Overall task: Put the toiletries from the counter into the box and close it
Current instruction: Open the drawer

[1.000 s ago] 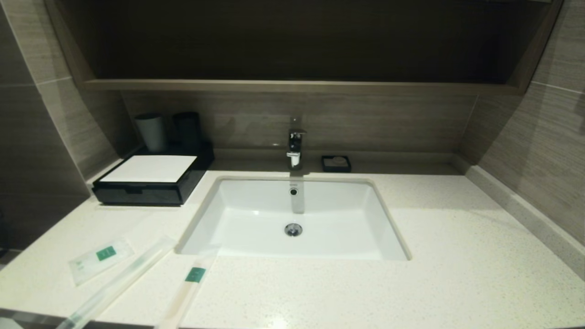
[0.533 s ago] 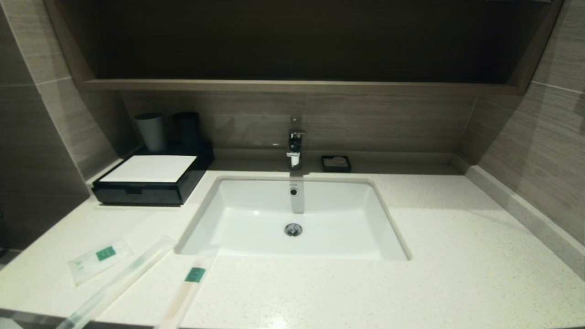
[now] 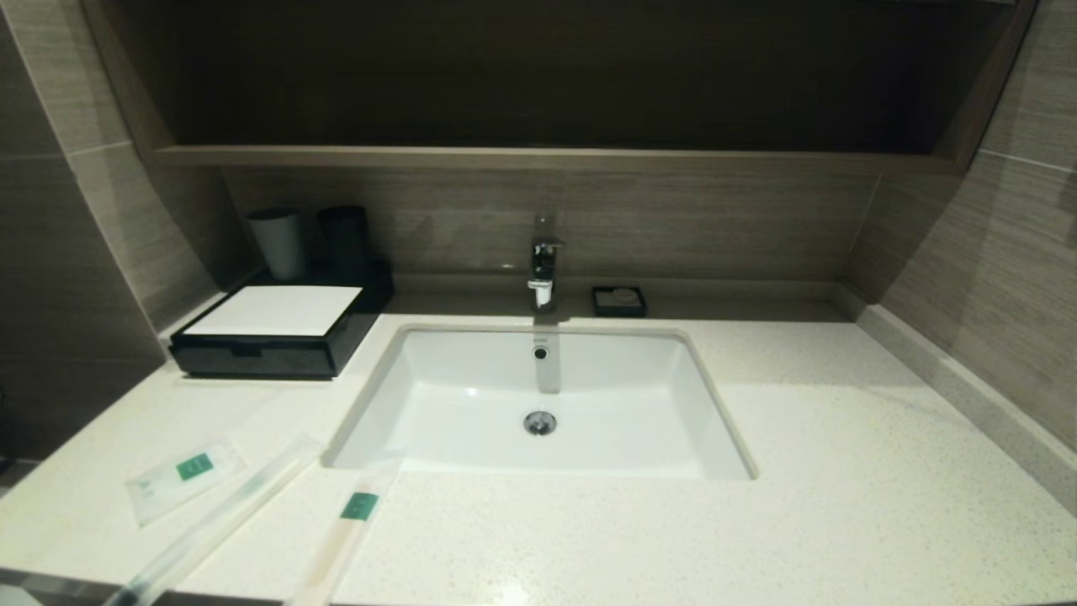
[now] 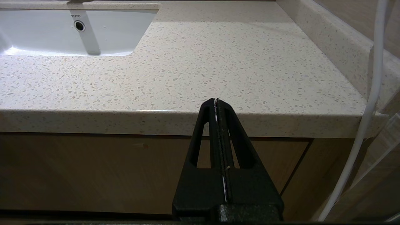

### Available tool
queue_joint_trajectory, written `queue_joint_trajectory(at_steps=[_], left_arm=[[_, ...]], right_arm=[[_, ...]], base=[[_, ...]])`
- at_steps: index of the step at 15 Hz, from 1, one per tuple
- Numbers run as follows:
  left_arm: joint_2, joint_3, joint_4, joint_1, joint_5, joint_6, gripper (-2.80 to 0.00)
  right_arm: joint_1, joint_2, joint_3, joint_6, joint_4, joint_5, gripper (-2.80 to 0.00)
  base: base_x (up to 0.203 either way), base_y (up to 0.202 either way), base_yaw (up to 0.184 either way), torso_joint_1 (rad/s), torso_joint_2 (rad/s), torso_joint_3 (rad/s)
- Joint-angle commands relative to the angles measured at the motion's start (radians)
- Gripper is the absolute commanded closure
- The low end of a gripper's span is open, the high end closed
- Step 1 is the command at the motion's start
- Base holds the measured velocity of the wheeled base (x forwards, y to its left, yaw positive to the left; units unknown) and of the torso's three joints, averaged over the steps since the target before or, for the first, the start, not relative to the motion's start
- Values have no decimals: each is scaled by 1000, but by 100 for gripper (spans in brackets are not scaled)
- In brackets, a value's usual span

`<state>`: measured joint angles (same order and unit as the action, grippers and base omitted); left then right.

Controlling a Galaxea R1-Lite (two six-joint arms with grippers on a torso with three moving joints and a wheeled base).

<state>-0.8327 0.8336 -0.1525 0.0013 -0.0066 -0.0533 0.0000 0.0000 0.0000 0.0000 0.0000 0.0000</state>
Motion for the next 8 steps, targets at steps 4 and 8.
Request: queue_joint_trajectory(at_steps=[4,8], left_arm=[[-314,122,50,1,-1,43,0],[-473,207,46,2,5,47,0]], right_arm=[[0,0,0,0,0,0,0],[0,0,0,0,0,0,0]], base=[[0,0,0,0,0,0],[0,0,0,0,0,0]])
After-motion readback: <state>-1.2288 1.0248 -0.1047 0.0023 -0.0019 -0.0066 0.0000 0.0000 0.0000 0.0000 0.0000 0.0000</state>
